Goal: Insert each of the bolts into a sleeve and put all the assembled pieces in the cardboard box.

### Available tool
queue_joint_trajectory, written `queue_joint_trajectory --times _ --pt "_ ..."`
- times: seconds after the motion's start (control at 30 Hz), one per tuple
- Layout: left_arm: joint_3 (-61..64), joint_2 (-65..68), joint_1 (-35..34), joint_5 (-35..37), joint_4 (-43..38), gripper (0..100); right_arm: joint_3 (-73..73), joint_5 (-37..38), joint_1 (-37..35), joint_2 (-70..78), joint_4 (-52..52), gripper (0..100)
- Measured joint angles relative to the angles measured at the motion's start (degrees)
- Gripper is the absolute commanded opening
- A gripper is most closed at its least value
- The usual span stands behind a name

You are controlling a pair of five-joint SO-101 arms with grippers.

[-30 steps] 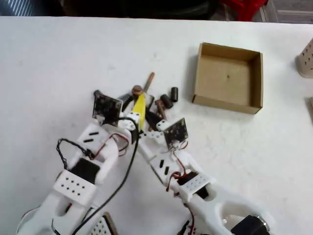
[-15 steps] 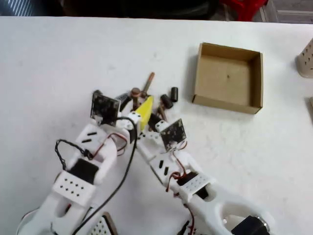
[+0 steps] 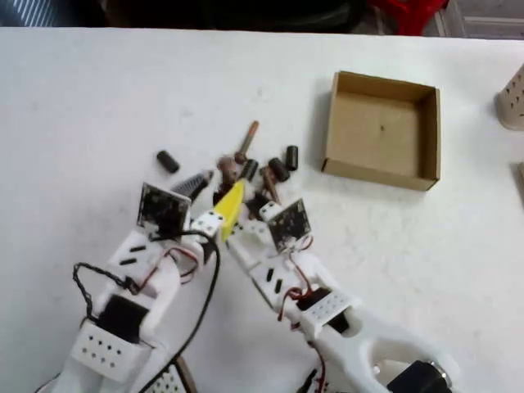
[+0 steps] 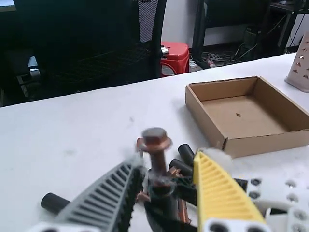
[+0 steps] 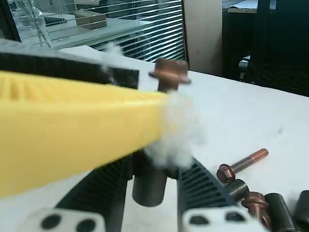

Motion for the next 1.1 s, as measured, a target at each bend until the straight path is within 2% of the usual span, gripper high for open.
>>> queue_joint_trajectory --times 0.27,0.5,0.57,0.67,0.73,0.8,0.97,1.1 --pt "0.0 -0.7 -0.2 -0.4 1.1 20 0.4 0.2 0.1 0.1 0.4 1.8" --pt "0.0 -2.4 -10.2 -0.5 3.5 19 0.4 0.2 1.7 0.1 0.4 1.7" --pt "0.0 -4.0 -13.7 -0.5 3.7 14 0.3 0.2 3.0 0.1 1.7 1.7" --pt "0.0 -6.7 -19.2 -0.5 4.7 1 -2.5 0.2 5.9 0.1 9.0 1.7" --pt "-0.2 -7.4 -22.3 -0.5 4.7 4 -4.8 0.2 8.3 0.1 14.5 1.7" --pt "-0.3 -7.4 -24.3 -0.5 4.7 3 -6.8 0.2 10.5 0.1 18.7 1.7" --pt "-1.8 -1.2 -25.4 -0.5 7.9 2 -12.0 0.2 15.9 0.1 27.9 1.7" --pt "-4.8 7.4 -25.5 -0.5 12.9 2 -20.6 0.2 22.1 0.1 43.0 1.7"
